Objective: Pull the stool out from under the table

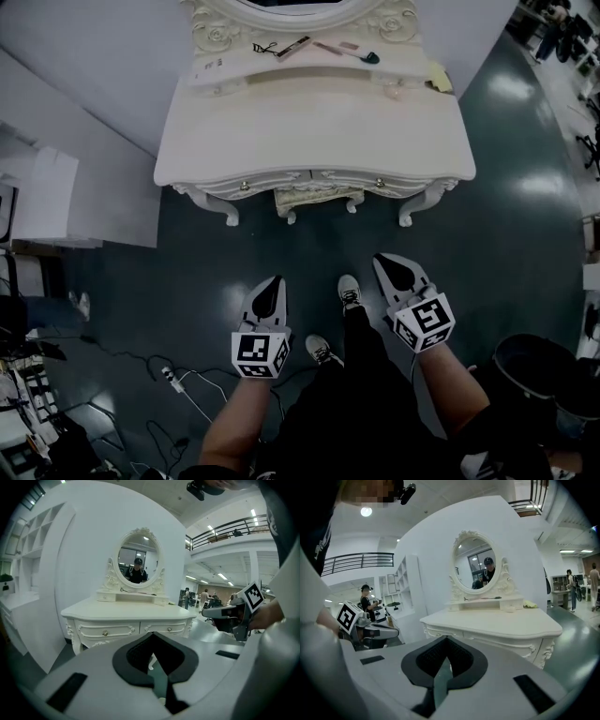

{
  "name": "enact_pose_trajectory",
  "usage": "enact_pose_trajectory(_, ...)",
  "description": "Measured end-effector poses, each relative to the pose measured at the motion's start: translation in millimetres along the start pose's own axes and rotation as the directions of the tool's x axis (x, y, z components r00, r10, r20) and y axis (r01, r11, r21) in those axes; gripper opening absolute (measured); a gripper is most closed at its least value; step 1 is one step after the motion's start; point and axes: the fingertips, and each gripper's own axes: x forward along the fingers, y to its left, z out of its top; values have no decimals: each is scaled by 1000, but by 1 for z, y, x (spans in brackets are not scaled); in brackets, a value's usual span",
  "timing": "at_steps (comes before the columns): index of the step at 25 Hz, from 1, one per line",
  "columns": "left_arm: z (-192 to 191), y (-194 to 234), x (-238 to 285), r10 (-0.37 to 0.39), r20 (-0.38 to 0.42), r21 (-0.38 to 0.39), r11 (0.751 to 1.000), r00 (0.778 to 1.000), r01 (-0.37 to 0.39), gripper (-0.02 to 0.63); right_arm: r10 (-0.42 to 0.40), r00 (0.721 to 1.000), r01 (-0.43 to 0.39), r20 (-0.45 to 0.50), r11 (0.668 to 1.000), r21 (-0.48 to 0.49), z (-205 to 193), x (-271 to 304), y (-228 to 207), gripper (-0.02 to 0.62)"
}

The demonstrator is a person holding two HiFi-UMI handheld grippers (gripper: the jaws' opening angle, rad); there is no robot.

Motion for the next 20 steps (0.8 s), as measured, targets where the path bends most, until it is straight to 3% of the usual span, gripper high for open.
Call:
enact_pose_trajectory(14,-77,60,96,65,-100,-30,997,993,-68,5,34,998,-32,-51,999,35,-72,100,-54,28)
enact_pose_trajectory(20,-132,82,134,60,-124,-44,997,990,-66,5,41,997,-37,-67,998,58,-123,144,-67,29)
